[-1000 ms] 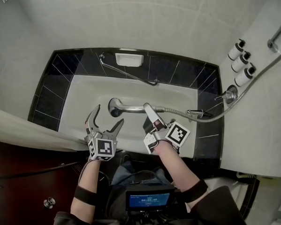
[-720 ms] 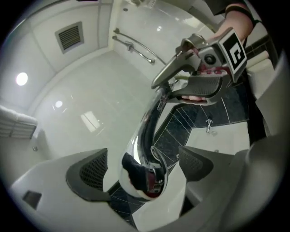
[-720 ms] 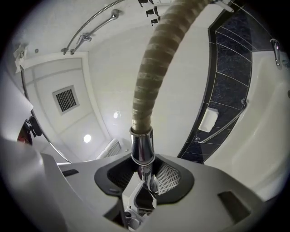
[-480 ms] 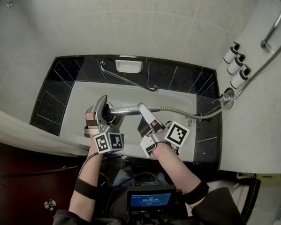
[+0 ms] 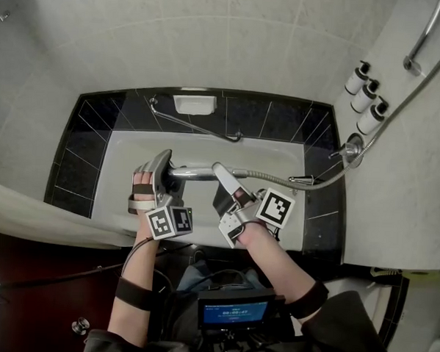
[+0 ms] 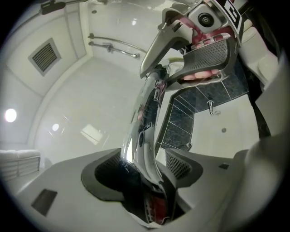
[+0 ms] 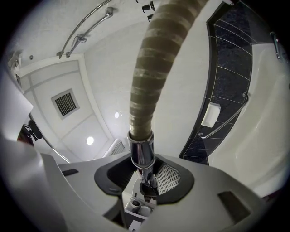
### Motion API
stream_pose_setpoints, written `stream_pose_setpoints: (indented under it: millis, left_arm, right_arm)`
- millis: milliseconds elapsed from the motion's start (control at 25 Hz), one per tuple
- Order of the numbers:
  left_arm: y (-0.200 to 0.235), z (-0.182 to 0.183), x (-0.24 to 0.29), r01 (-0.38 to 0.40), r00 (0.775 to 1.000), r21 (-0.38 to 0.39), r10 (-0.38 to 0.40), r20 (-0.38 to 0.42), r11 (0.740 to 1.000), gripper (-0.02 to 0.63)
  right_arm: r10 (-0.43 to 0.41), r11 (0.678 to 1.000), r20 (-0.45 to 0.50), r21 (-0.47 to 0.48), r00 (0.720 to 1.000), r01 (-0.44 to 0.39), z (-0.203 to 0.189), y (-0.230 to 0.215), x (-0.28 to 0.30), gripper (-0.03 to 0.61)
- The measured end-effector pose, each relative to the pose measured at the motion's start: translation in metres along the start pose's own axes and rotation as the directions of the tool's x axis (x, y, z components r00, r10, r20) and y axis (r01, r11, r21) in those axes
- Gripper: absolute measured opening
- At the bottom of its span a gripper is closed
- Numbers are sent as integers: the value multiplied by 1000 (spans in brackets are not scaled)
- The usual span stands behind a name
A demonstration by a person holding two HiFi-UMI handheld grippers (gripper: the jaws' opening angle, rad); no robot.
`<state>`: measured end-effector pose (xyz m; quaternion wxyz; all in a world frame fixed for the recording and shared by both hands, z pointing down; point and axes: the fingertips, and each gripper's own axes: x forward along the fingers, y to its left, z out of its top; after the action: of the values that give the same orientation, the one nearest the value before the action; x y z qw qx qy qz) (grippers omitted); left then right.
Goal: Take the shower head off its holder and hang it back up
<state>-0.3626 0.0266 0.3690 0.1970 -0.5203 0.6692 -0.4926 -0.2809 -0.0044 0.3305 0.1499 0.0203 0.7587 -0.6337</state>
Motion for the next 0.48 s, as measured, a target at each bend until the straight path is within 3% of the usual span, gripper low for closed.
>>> stream_pose_setpoints:
  millis: [200,480]
  left_arm:
    - [-1,4,10,17,1000,31,-17,0,999,298]
    - [-4,4,11,16,1000,0,-16,2,1000,291]
  right_arm:
    - [-9,999,-8,48,1000,9,9,-10,-1,160]
    - [-23,997,5,77,1000,23,10,-18,-3,166]
